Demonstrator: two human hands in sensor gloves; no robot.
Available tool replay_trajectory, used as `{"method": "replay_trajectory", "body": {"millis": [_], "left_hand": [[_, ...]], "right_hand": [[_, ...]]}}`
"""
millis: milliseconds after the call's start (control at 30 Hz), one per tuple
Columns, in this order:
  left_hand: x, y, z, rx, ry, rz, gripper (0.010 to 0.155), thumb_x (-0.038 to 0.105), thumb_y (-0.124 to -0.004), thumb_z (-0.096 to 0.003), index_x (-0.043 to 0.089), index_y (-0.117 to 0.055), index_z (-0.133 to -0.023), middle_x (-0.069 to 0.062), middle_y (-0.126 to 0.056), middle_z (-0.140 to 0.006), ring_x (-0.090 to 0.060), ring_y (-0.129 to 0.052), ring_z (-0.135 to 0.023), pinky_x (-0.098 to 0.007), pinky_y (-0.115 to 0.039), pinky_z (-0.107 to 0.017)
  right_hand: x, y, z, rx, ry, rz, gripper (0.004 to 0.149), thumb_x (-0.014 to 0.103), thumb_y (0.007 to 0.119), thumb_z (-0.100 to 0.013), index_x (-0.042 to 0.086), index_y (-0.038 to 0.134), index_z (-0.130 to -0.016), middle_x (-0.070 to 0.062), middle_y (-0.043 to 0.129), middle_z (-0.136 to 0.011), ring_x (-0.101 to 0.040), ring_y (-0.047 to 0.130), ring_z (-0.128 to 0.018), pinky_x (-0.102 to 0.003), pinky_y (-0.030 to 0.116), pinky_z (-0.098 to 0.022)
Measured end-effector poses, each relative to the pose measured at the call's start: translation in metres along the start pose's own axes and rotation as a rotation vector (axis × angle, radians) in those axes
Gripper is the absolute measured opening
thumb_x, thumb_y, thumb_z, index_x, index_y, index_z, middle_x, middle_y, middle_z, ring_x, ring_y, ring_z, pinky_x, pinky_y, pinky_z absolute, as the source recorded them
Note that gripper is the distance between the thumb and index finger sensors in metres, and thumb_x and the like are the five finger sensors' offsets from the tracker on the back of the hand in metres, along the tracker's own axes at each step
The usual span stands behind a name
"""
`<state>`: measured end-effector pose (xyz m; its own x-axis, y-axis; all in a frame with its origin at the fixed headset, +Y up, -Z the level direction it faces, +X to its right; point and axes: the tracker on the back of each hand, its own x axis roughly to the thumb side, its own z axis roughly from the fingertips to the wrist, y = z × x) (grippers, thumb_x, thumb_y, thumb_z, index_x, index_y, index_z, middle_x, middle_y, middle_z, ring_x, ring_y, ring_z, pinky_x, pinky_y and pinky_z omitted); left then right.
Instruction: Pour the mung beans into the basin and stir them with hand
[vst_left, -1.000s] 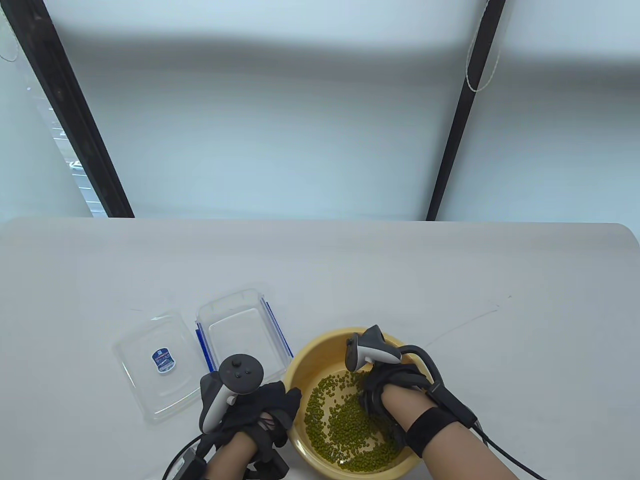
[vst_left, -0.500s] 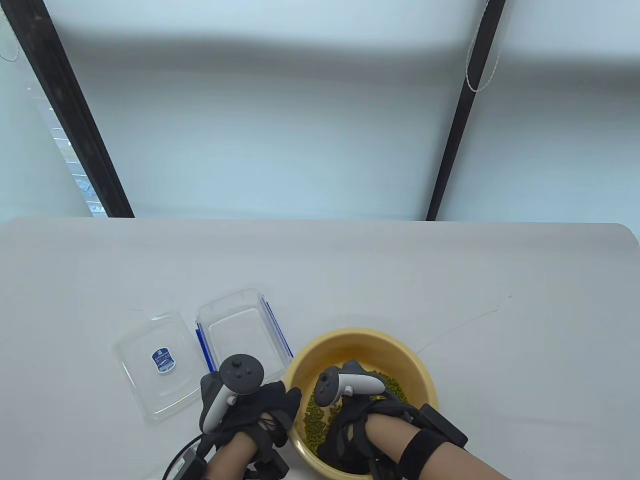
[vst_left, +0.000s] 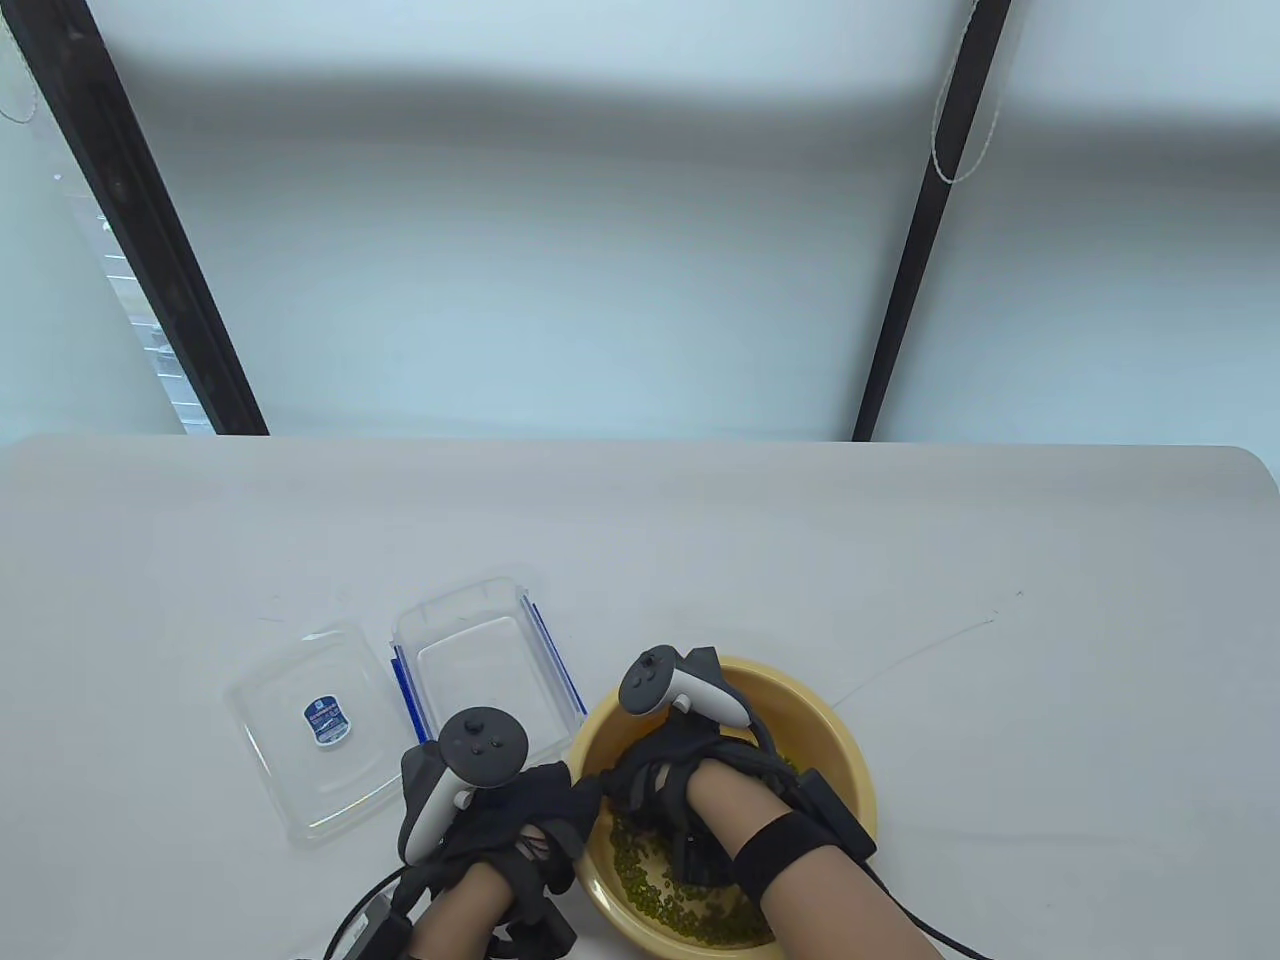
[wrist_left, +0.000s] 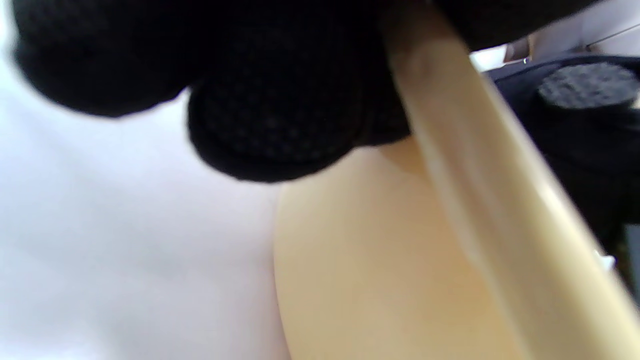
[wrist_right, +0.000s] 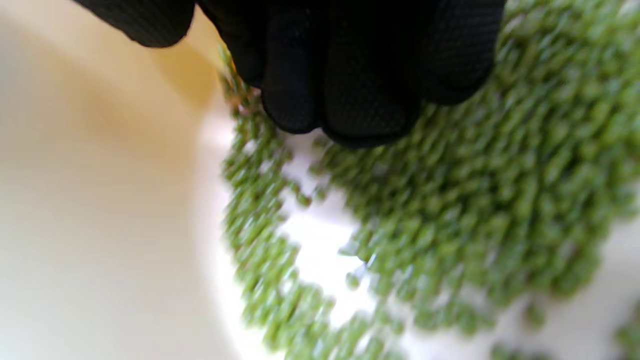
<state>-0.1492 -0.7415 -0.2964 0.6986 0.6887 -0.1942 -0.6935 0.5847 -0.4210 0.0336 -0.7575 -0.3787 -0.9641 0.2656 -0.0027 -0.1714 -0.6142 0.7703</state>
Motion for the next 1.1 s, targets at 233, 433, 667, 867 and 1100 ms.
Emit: {"method": "replay_trajectory", "body": {"millis": [233, 433, 667, 867, 1100], "left_hand": [[0.0, 0.0, 0.0, -0.002, 0.0, 0.0, 0.051, 0.055, -0.067, -0.0544, 0.009, -0.076, -0.076, 0.006, -0.1, -0.046, -0.009, -0.109, -0.023, -0.032, -0.095, -0.02], [0.001, -0.001, 0.001, 0.0, 0.004, -0.001, 0.051, 0.055, -0.067, -0.0545, 0.009, -0.076, -0.076, 0.006, -0.1, -0.046, -0.009, -0.109, -0.023, -0.032, -0.095, -0.02], [0.001, -0.001, 0.001, 0.001, 0.006, 0.006, 0.051, 0.054, -0.067, -0.0545, 0.009, -0.076, -0.076, 0.006, -0.1, -0.046, -0.009, -0.109, -0.023, -0.032, -0.095, -0.02], [0.001, -0.001, 0.0, 0.003, 0.006, 0.003, 0.051, 0.055, -0.067, -0.0544, 0.009, -0.076, -0.076, 0.006, -0.1, -0.046, -0.009, -0.109, -0.023, -0.032, -0.095, -0.02], [0.001, -0.001, 0.0, 0.006, 0.003, -0.001, 0.051, 0.055, -0.067, -0.0543, 0.009, -0.076, -0.076, 0.006, -0.1, -0.046, -0.009, -0.109, -0.023, -0.032, -0.095, -0.02]], "right_hand": [[-0.038, -0.025, 0.01, -0.18, 0.222, 0.249, 0.058, 0.054, 0.066, -0.048, 0.017, 0.068, -0.093, -0.001, 0.087, -0.081, -0.026, 0.096, -0.057, -0.038, 0.08, -0.046], [-0.054, -0.015, 0.027, -0.064, 0.298, 0.426, 0.061, 0.053, 0.066, -0.048, 0.012, 0.065, -0.094, -0.002, 0.089, -0.079, -0.023, 0.1, -0.052, -0.034, 0.084, -0.042], [-0.048, 0.025, 0.047, 0.128, 0.233, 0.549, 0.062, 0.053, 0.066, -0.047, 0.009, 0.069, -0.091, -0.003, 0.091, -0.076, -0.023, 0.099, -0.05, -0.033, 0.083, -0.041], [-0.026, 0.053, 0.054, 0.272, 0.042, 0.463, 0.062, 0.054, 0.066, -0.047, 0.009, 0.069, -0.09, -0.002, 0.092, -0.075, -0.023, 0.1, -0.051, -0.035, 0.083, -0.042], [0.005, 0.056, 0.036, 0.308, -0.102, 0.245, 0.058, 0.051, 0.065, -0.048, 0.011, 0.067, -0.091, -0.002, 0.09, -0.078, -0.023, 0.099, -0.053, -0.036, 0.083, -0.043]]}}
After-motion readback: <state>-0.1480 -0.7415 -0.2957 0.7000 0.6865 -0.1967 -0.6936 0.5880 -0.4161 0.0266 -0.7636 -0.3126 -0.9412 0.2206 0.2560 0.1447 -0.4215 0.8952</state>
